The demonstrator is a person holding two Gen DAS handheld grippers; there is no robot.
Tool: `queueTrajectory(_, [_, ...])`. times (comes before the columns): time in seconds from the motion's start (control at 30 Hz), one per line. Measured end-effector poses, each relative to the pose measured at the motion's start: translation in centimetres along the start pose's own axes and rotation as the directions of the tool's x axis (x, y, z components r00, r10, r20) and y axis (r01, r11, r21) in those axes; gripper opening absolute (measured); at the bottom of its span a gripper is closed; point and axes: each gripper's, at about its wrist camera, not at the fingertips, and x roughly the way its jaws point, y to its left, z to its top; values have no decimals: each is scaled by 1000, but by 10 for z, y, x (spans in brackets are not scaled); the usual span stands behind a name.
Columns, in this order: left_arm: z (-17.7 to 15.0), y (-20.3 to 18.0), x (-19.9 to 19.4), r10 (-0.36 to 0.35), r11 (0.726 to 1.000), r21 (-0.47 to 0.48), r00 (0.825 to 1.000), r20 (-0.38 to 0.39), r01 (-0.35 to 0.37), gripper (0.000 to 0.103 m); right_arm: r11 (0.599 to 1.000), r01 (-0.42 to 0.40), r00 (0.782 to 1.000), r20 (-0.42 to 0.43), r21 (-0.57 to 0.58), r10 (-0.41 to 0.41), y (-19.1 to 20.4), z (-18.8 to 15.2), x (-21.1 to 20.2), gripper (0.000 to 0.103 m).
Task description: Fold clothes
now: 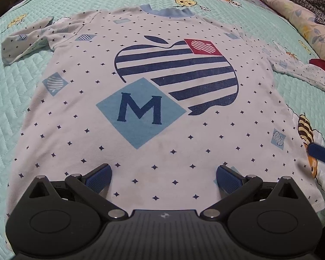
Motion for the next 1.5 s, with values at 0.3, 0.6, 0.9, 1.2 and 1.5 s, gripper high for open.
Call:
queueTrajectory(0.3, [1, 7, -15, 11, 999, -35, 1000, -3, -11, 102, 996, 40, 998, -49, 79, -37, -5, -11, 15, 87])
queueTrajectory(0.6, [0, 17, -30, 81, 995, -53, 997, 7, -81, 102, 993, 39, 997, -67, 108, -31, -5, -12, 18, 87])
queueTrajectory(0.9, [-16, 32, -11, 96, 992, -76, 995, -28, -97, 102, 992, -17, 998, -59, 128, 25, 3, -7, 19, 87])
queueTrajectory(1.2, [-19, 33, -10, 92, 993, -76, 996, -11, -93, 102, 975, -15, 997, -66, 224, 31, -27, -16, 29, 76])
queueTrajectory(1.5, [-18, 36, -9, 73, 993, -93, 997, -13, -74, 102, 955, 93, 993, 46, 280, -110, -69, 12, -19, 75])
